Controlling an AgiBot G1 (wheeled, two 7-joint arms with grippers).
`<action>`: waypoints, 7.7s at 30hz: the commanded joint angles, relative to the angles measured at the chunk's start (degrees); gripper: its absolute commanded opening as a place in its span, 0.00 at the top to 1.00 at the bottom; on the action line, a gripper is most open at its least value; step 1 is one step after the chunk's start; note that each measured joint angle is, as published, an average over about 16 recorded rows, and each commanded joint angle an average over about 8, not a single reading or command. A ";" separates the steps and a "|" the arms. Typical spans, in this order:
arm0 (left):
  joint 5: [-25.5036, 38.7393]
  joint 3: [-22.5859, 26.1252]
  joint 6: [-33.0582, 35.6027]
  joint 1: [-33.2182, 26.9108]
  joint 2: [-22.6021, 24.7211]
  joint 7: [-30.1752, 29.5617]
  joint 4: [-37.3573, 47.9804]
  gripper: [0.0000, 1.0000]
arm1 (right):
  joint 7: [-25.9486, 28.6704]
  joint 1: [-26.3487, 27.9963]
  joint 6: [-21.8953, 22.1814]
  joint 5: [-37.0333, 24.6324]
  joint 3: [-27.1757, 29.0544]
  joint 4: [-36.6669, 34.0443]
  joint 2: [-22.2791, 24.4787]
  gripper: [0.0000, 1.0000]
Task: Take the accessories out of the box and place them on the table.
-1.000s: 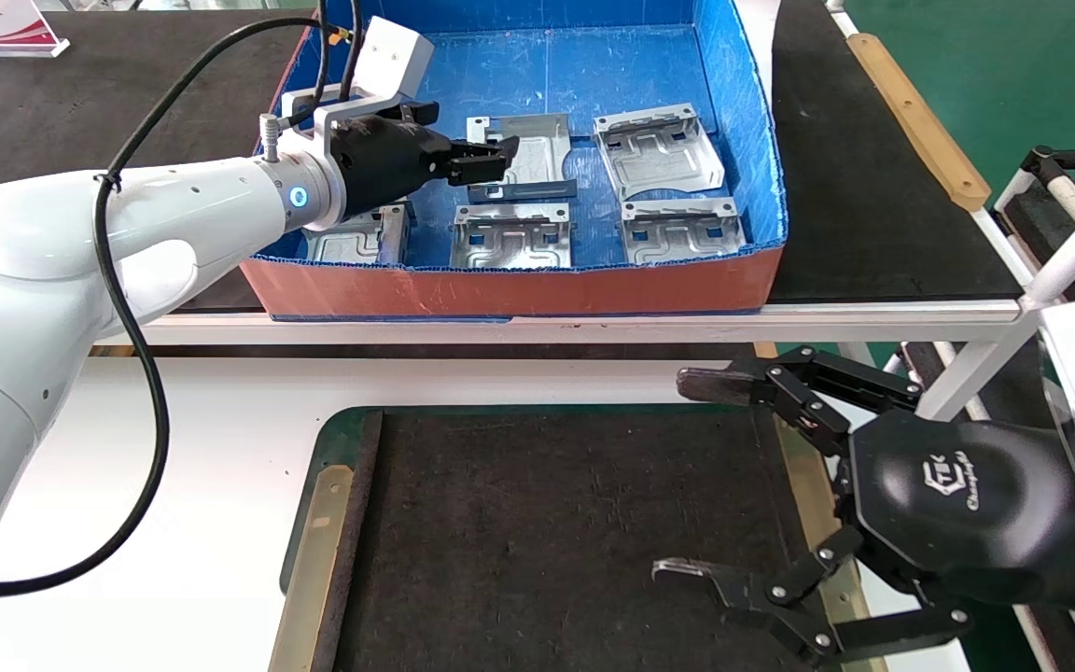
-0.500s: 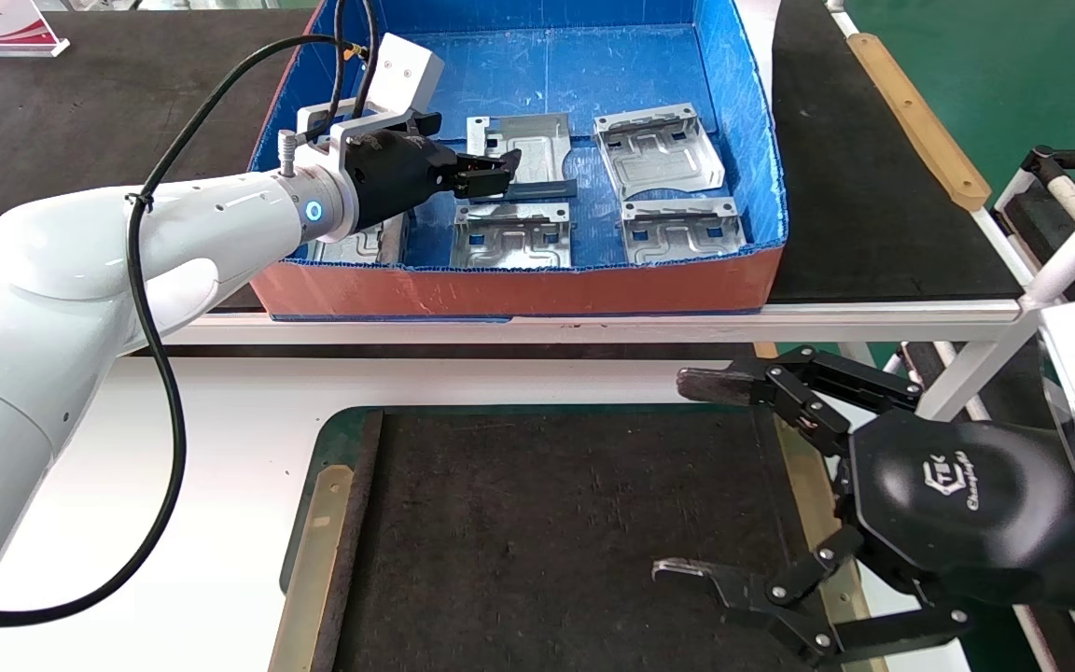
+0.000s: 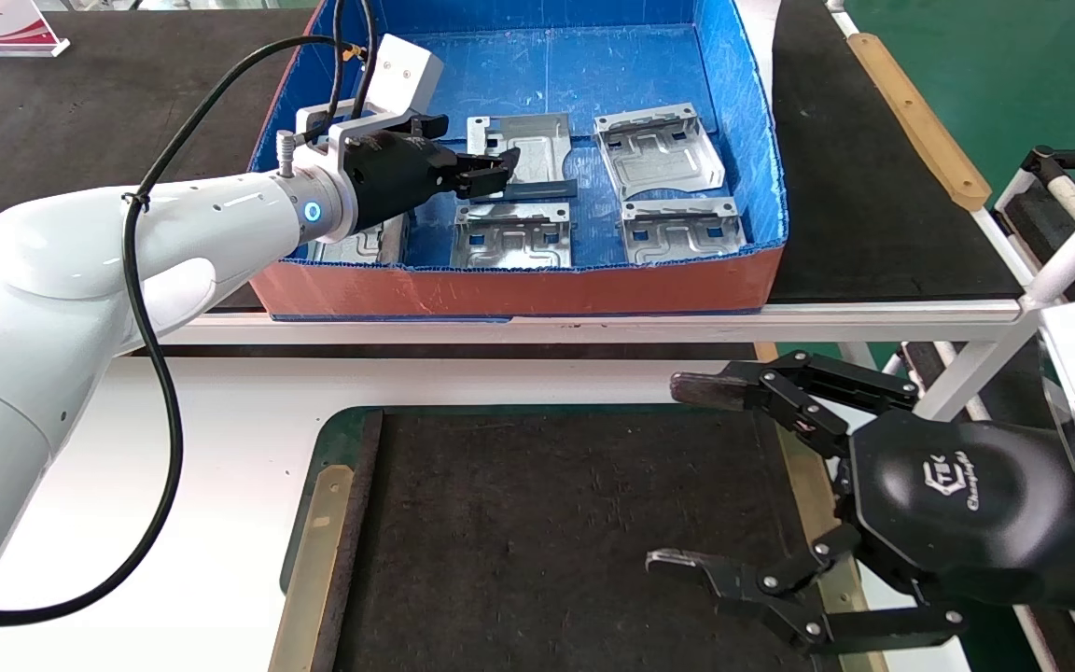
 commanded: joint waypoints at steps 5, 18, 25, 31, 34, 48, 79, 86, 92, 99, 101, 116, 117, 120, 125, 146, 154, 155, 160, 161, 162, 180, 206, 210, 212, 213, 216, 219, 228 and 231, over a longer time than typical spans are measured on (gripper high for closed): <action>0.07 -0.16 0.18 0.00 -0.02 0.04 0.06 1.00 | 0.00 0.00 0.00 0.00 0.00 0.00 0.00 1.00; 0.13 -0.28 0.33 -0.03 -0.06 0.08 0.11 1.00 | 0.00 0.00 0.00 0.00 0.00 0.00 0.00 1.00; 0.07 -0.25 0.50 0.02 -0.42 0.03 -0.14 1.00 | 0.00 0.00 0.00 0.00 0.00 0.00 0.00 1.00; -0.24 0.24 -0.08 0.33 -1.15 -0.81 -1.16 1.00 | 0.00 0.00 0.00 0.00 0.00 0.00 0.00 1.00; -0.28 0.71 -1.17 0.23 -1.22 -1.54 -1.48 1.00 | 0.00 0.00 0.00 0.00 0.00 0.00 0.00 1.00; -1.35 2.41 -2.08 -2.25 -2.01 -3.15 -4.04 1.00 | 0.00 0.00 0.00 0.00 -0.01 0.00 0.00 0.00; -13.06 -3.13 35.02 -3.38 -13.53 25.72 -9.72 1.00 | 0.00 0.00 0.00 0.00 -0.01 0.00 0.00 0.00; -14.71 -2.98 44.53 -2.40 -16.40 28.08 -10.77 1.00 | 0.00 0.00 0.00 0.00 -0.01 0.00 0.00 0.00; -16.59 -3.21 50.06 -0.62 -19.76 26.37 -16.08 1.00 | 0.00 0.00 0.00 0.00 -0.01 0.00 0.00 0.00; -17.86 -3.17 52.11 3.31 -23.13 23.78 -25.14 1.00 | 0.00 0.00 0.00 0.00 -0.01 0.00 0.00 0.00; -17.87 -3.00 51.95 4.65 -23.80 23.12 -27.36 1.00 | 0.00 0.00 0.00 0.00 -0.01 0.00 0.00 0.00; -12.02 0.46 41.51 17.55 -22.48 23.62 -40.67 1.00 | -0.01 0.00 0.00 0.01 -0.01 0.00 0.00 0.00; -11.30 0.85 40.47 18.49 -21.91 24.07 -40.96 1.00 | -0.01 0.00 0.00 0.01 -0.01 0.00 0.00 0.00; -9.02 2.00 37.18 20.84 -19.69 25.42 -40.74 1.00 | -0.01 0.00 0.00 0.01 -0.01 0.00 0.00 0.00; -5.67 3.60 31.52 23.02 -14.30 27.89 -36.46 1.00 | -0.01 0.00 0.00 0.01 -0.01 0.00 0.00 0.00; -13.02 13.09 15.70 21.85 0.49 42.55 -17.61 1.00 | -0.01 0.00 0.00 0.01 -0.02 0.00 0.00 0.00; -20.54 20.87 11.26 20.87 0.56 44.22 -18.12 1.00 | -0.01 0.00 0.00 0.01 -0.02 0.00 0.00 0.00; -21.40 21.76 10.74 20.76 0.56 44.45 -18.13 1.00 | -0.01 0.00 0.00 0.01 -0.02 0.00 0.00 0.00; -25.20 25.64 8.20 20.02 0.55 45.47 -18.14 1.00 | -0.01 0.01 0.00 0.01 -0.02 0.00 0.00 0.00; -25.90 26.33 7.68 19.84 0.54 45.68 -18.15 1.00 | -0.01 0.01 0.00 0.01 -0.02 0.00 0.00 0.00; -26.56 26.96 7.19 19.65 0.54 45.88 -18.17 1.00 | -0.01 0.01 0.00 0.01 -0.02 0.00 0.00 0.00; -36.41 35.42 2.61 17.19 0.44 49.26 -19.07 1.00 | -0.01 0.01 0.00 0.01 -0.02 0.00 0.01 0.00; -39.65 38.17 1.64 16.82 0.40 49.86 -18.74 0.00 | -0.01 -0.01 0.02 0.02 -0.02 -0.02 0.01 0.00; -39.53 38.06 1.70 16.86 0.40 49.84 -18.74 0.00 | -0.01 -0.01 0.02 0.02 -0.02 -0.01 0.01 0.00; -39.48 37.95 1.79 16.90 0.35 49.78 -18.78 0.00 | -0.01 -0.01 0.02 0.02 -0.02 -0.01 0.01 0.00; -39.45 37.84 1.88 16.94 0.28 49.70 -18.83 0.00 | -0.01 -0.01 0.02 0.02 -0.02 -0.01 0.01 0.00; -39.36 36.96 2.69 17.23 -0.34 49.04 -19.31 0.00 | -0.01 -0.01 0.02 0.02 -0.02 -0.01 0.01 0.00; -39.25 34.99 4.50 17.88 -1.76 47.54 -20.42 0.00 | -0.01 -0.01 0.02 0.02 -0.02 -0.02 0.01 0.00; -38.70 26.12 12.68 20.81 -8.14 40.76 -25.40 0.00 | -0.01 -0.01 0.02 0.02 -0.02 -0.02 0.01 0.00; -38.51 23.10 15.48 21.82 -10.32 38.45 -27.10 0.00 | -0.01 -0.01 0.02 0.02 -0.02 -0.02 0.01 0.00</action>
